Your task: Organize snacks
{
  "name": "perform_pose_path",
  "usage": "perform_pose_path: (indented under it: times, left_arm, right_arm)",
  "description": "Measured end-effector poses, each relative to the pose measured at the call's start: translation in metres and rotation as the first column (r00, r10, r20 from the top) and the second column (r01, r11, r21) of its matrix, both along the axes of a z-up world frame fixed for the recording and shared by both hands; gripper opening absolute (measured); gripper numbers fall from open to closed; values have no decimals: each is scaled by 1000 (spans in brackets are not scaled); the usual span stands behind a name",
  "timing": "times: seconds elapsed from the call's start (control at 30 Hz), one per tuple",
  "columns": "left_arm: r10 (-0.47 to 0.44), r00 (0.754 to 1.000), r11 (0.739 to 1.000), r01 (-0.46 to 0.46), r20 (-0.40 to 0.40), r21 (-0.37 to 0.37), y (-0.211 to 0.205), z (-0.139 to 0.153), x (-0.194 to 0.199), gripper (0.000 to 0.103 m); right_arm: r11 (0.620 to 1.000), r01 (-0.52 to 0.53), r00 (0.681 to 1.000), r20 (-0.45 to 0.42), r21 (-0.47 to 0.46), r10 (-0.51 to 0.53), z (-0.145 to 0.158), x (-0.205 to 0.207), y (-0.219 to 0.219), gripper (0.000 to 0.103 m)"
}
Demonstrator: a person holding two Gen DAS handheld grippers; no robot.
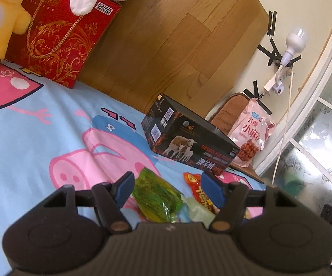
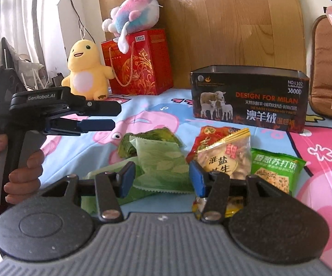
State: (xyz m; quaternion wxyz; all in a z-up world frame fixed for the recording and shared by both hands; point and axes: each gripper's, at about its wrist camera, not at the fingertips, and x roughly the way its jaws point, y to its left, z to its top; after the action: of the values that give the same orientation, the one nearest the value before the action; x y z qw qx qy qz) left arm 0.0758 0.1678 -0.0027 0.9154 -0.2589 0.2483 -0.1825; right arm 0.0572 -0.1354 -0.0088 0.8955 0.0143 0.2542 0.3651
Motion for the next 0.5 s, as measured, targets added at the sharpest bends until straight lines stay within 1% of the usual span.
perform_pose_path:
  times: [0.03,0.07,0.1,0.13,0.17,0.23,0.3,0.43,0.5]
  left_arm:
    - [0,1000,1000,0,0,0,0,0,0,65]
    - [-1,1000,1000,1,0,0,0,0,0,65]
    - [0,1000,1000,0,0,1,0,0,0,65]
    - [0,1000,1000,0,0,0,0,0,0,65]
    - [0,1000,1000,0,0,0,0,0,0,65]
    - [-1,1000,1000,1,0,-4,0,0,0,65]
    - [-4,1000,1000,4,1,-9,0,-1,-1,65]
    - [-5,1000,1000,5,3,-8,-1,-1,-2,65]
    - [-4,1000,1000,4,2,-7,-1,-1,-1,65]
  right_arm:
    - [1000,0,1000,1,5,0,0,-1,-1,44]
    - [1000,0,1000,6,20,0,1,-2,-2,33]
    - [999,-3,1000,12,38,3,3,-3,-4,28]
    - [999,-1,1000,22,46,0,6,-5,-6,21]
    - [999,0,999,37,48,-2,8,-7,-7,17]
    - [999,11,998,58,47,-13,11,-8,-10,15]
    - [997,31,997,61,67,-35,13,-7,-16,14]
    - [992,63,997,40,109,-67,14,-2,-28,13]
    - [992,67,997,38,111,-71,14,-3,-32,11]
